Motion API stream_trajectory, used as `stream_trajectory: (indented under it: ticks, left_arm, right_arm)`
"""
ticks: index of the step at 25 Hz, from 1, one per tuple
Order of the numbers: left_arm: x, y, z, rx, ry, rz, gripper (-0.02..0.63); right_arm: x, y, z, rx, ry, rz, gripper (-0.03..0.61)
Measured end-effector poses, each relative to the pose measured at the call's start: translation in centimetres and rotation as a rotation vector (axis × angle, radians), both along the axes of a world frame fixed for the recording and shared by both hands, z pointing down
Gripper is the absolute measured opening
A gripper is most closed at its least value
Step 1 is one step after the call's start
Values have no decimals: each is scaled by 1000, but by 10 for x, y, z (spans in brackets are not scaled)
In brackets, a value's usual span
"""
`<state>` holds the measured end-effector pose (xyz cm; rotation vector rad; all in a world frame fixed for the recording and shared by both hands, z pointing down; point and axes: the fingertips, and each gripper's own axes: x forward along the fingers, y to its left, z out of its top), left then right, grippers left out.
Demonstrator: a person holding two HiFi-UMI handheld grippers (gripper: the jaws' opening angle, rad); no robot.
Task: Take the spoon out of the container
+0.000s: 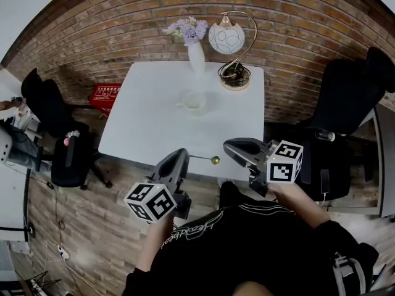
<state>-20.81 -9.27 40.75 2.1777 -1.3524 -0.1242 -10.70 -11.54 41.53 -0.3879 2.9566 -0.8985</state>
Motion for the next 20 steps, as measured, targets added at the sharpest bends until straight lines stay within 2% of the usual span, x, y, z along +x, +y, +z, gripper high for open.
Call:
stream_trajectory:
  ticks: [7,20]
  left_arm:
    - [5,2,4,-7,31,17,6]
    - [6,-3,4,-2,31,27,6]
  right_arm:
    - [5,2,10,-22,23,15,-3]
    - [8,-4,12,-20,27,23,-3]
